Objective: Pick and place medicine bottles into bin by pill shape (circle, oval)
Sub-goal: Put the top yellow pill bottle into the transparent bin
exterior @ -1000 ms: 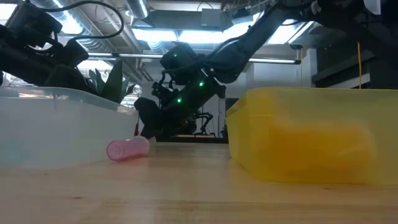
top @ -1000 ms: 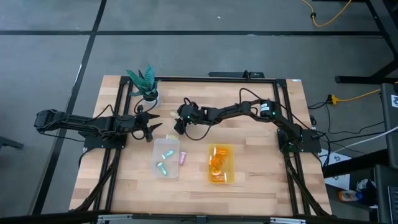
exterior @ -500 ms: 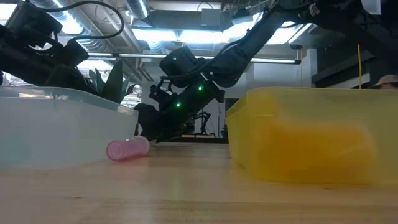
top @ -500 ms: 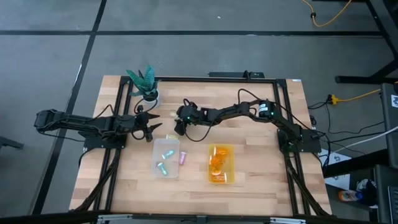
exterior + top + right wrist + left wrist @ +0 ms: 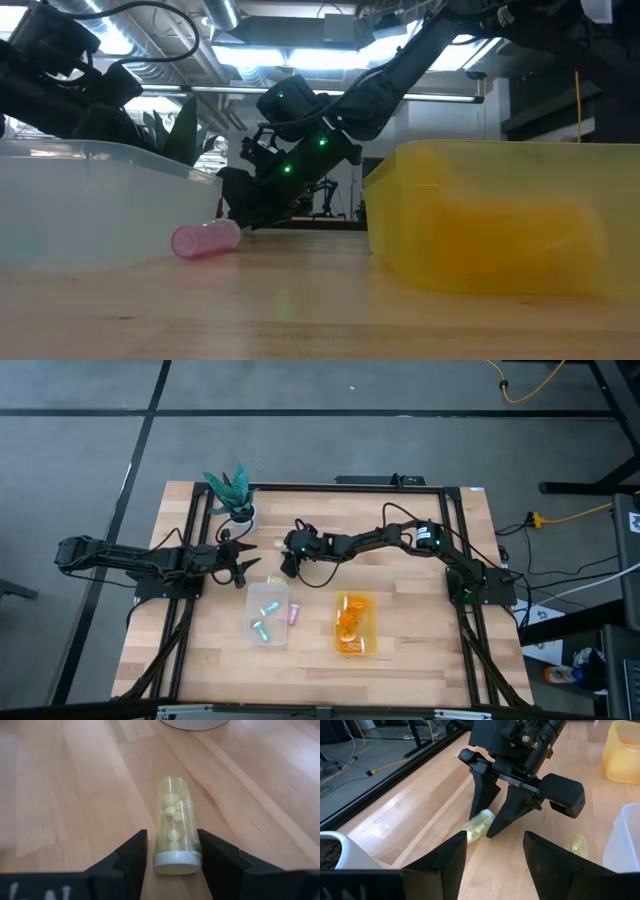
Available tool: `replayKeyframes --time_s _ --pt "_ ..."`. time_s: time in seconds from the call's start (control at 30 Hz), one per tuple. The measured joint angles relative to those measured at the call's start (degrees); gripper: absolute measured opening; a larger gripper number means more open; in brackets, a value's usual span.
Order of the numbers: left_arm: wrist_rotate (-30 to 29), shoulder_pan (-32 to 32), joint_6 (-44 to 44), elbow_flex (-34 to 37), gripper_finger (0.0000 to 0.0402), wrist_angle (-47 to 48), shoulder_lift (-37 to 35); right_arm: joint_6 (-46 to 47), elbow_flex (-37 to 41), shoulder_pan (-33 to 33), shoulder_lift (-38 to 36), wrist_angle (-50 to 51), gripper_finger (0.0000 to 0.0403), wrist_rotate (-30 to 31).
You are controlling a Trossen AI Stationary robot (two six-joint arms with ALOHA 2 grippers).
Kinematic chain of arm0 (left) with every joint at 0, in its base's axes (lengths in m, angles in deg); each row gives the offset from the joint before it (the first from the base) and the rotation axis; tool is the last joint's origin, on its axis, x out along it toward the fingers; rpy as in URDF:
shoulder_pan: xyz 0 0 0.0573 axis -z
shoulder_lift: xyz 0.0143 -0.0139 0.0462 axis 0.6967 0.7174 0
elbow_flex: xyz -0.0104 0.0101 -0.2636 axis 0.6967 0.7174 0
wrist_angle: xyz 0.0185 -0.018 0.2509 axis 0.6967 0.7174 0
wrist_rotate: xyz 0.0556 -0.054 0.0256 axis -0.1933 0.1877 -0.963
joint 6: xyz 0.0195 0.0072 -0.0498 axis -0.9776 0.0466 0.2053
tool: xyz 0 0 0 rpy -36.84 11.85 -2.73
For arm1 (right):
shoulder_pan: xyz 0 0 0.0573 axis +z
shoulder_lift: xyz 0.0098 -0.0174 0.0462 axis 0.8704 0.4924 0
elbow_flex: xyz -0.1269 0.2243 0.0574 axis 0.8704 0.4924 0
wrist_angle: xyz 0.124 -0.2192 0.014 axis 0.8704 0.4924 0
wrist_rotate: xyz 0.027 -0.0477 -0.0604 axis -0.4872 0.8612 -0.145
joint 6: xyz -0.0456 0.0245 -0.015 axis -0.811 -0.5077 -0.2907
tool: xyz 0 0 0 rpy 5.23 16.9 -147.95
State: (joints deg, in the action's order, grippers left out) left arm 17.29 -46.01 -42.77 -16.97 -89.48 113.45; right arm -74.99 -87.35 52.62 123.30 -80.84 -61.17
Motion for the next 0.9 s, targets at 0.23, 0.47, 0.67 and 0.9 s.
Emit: replayKeyframes --time_s 0.23,0.47,0.67,0.9 --pt "0.0 -0.01 0.0 0.0 0.019 0.0 0.0 0.2 0.0 0.0 0.0 -0.27 0.0141 0.15" --pt "0.0 0.0 -0.01 0.0 0.019 0.0 0.0 0.16 0.0 0.04 -0.59 -1.27 0.0116 3.28" --pt "0.0 0.0 -0.01 0.0 0.019 -0.01 0.0 0.17 0.0 0.02 -2.94 -1.08 0.0119 4.11" --pt "0.0 -0.02 -0.02 0.0 0.019 -0.02 0.0 5.02 0.0 1.06 -9.42 6.73 0.0117 2.6"
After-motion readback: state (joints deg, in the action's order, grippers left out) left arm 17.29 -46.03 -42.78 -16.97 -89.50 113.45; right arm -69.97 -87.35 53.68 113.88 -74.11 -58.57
